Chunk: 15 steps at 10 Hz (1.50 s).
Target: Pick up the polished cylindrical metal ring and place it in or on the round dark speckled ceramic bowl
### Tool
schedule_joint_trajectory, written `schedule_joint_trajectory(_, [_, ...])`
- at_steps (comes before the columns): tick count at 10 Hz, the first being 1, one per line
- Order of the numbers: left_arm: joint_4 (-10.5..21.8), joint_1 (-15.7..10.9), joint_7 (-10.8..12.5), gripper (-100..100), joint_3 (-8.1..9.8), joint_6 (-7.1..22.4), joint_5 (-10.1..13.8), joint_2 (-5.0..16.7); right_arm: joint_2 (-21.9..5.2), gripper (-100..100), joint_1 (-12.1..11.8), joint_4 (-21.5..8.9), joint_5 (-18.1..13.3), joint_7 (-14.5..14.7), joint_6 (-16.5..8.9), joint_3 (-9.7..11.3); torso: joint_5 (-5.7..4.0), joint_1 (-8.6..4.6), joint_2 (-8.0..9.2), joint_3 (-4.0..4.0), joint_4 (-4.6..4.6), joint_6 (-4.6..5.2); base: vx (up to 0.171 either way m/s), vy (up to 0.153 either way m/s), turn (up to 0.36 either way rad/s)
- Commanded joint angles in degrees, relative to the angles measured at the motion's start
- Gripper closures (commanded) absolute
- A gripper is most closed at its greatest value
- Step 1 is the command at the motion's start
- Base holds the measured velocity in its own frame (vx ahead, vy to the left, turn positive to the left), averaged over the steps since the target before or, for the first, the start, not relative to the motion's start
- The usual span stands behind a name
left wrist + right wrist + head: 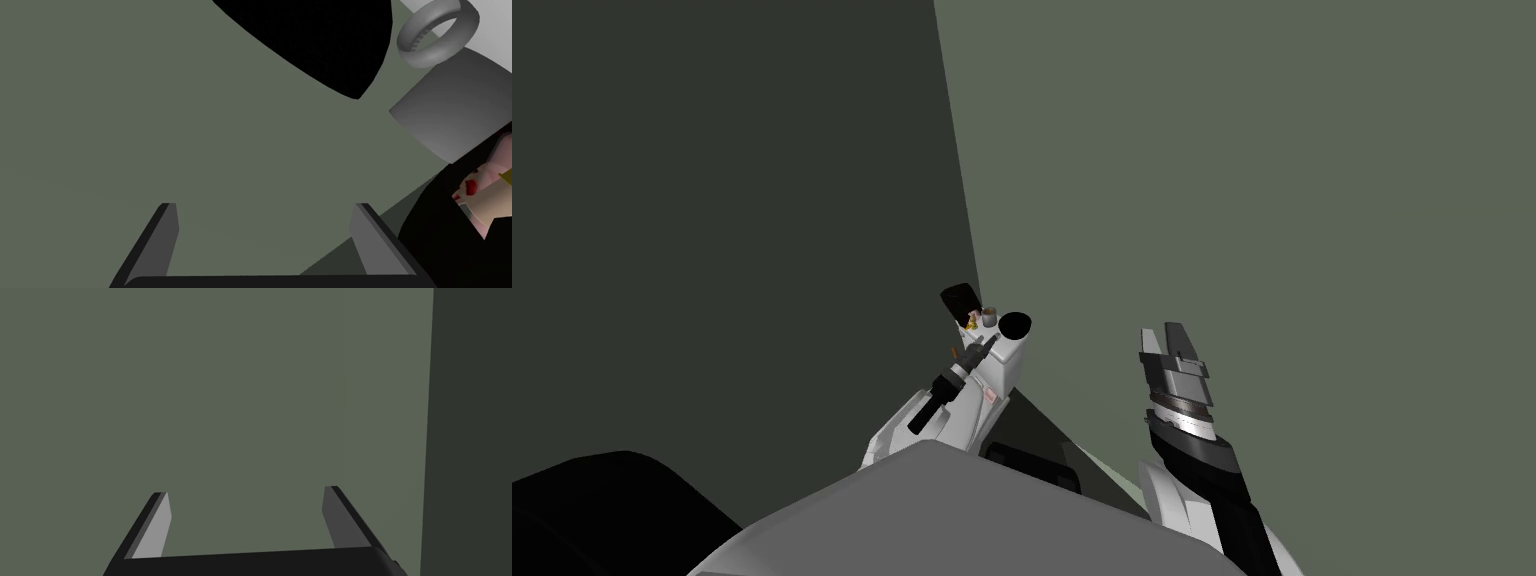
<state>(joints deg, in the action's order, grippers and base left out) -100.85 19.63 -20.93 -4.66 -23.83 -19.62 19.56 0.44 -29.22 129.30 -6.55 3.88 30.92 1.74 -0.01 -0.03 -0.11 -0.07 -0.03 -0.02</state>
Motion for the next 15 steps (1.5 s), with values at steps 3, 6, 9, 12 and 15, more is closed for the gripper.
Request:
schedule_joint_trajectory(3, [5.19, -2.20, -2.19, -100, -0.39, 0.75, -2.26, 2.09, 0.00, 0, 0.00, 0.00, 0.00, 0.00, 0.00, 0.00, 0.00, 0.00, 0.03, 0.02, 0.01, 0.01, 0.022, -0.005, -0.052])
schedule_joint_trajectory(6, [10.01, -4.06, -4.28, -100, -0.79, 1.76, -4.64, 4.61, 0.00, 0, 0.00, 0.00, 0.00, 0.00, 0.00, 0.00, 0.00, -0.01, 0.00, 0.00, 0.00, 0.01, 0.028, -0.008, -0.080])
schedule_joint_trajectory(9, [12.95, -5.20, -5.56, -100, -1.03, 2.38, -6.09, 6.17, 0.00, 0, 0.00, 0.00, 0.00, 0.00, 0.00, 0.00, 0.00, -0.01, 0.06, 0.03, 0.01, 0.00, 0.018, -0.005, -0.046])
schedule_joint_trajectory(12, [16.70, -6.68, -7.20, -100, -1.35, 3.17, -7.96, 8.21, 0.00, 0, 0.00, 0.00, 0.00, 0.00, 0.00, 0.00, 0.00, -0.01, 0.01, 0.01, 0.01, -0.01, 0.028, -0.008, -0.066])
schedule_joint_trajectory(15, [20.70, -8.38, -8.99, -100, -1.69, 4.02, -9.99, 10.59, 0.00, 0, 0.00, 0.00, 0.00, 0.00, 0.00, 0.00, -0.01, -0.02, -0.02, -0.01, 0.00, -0.01, 0.039, -0.010, -0.072])
